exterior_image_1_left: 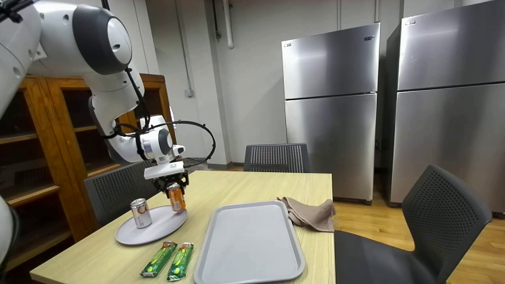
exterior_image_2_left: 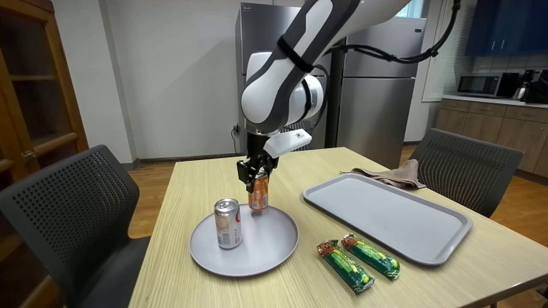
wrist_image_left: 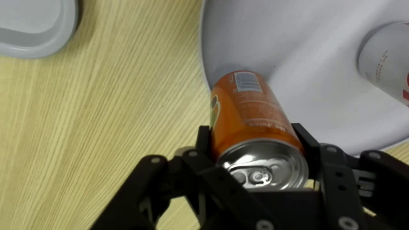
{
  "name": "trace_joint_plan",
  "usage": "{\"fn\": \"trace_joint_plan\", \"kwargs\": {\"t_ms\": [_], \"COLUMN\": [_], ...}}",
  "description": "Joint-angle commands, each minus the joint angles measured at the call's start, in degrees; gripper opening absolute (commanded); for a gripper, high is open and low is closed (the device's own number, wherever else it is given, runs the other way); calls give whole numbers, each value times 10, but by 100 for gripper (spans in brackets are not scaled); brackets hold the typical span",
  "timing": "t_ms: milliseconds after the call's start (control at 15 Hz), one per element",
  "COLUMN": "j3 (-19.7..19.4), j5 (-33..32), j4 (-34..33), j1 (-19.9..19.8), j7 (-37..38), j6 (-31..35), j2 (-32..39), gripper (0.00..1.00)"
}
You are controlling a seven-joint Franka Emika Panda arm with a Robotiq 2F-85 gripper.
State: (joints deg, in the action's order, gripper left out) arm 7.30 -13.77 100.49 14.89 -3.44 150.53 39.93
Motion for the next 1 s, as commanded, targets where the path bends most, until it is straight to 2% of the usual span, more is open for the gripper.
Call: {"fn": "trace_joint_plan", "kwargs": {"t_ms": [0,933], "j3": [9,9], "j5": [18,85], "j4": [39,154], "j1": [-26,-131], "j7": [-28,-98], "j6": [9,29], "j2": [-49,-153], "gripper": [38,38]}}
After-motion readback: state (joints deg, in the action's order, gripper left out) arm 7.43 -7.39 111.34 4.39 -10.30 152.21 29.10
